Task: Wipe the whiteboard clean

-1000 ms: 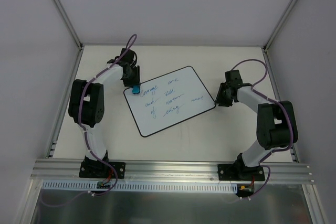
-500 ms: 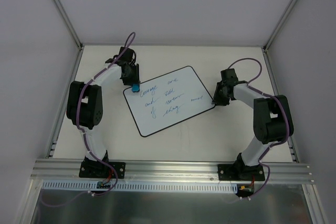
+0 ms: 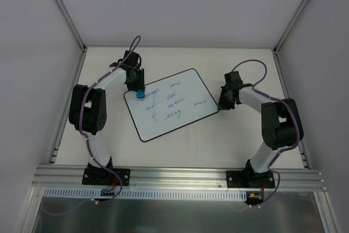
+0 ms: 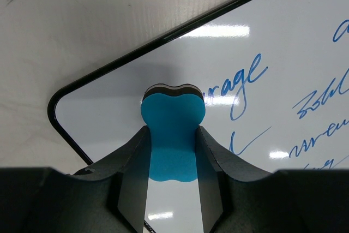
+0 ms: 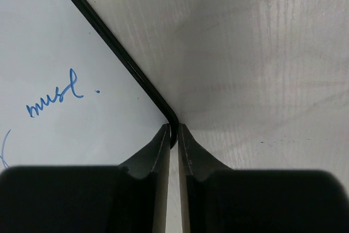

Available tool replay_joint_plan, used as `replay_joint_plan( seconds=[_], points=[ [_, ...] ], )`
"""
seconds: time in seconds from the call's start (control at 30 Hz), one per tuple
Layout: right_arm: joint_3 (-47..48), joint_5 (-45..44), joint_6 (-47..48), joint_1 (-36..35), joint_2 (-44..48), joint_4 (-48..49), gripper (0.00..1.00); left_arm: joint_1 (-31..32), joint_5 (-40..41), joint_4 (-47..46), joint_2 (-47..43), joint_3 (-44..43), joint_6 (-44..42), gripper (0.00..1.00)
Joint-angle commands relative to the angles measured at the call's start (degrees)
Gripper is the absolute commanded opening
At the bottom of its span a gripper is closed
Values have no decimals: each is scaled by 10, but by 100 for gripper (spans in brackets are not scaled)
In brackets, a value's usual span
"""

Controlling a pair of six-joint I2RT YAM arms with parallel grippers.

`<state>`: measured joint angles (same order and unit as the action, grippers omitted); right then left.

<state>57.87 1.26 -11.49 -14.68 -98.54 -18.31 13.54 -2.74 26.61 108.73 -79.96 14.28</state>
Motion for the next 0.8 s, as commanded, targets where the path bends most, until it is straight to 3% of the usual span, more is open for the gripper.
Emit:
replay_joint_plan(
  seconds=[0.0,0.57,0.77],
  points=[
    [3,-9,-8,-7,-2,-23,0,5,14,8,-23,0,-3,0],
    [-6,-9,-4,-33,4,-25,0,11,68,34,84,-44,44,0],
    [-10,-9,-7,-62,7,-24,0,67,55,42,131,-96,64,0]
  ],
)
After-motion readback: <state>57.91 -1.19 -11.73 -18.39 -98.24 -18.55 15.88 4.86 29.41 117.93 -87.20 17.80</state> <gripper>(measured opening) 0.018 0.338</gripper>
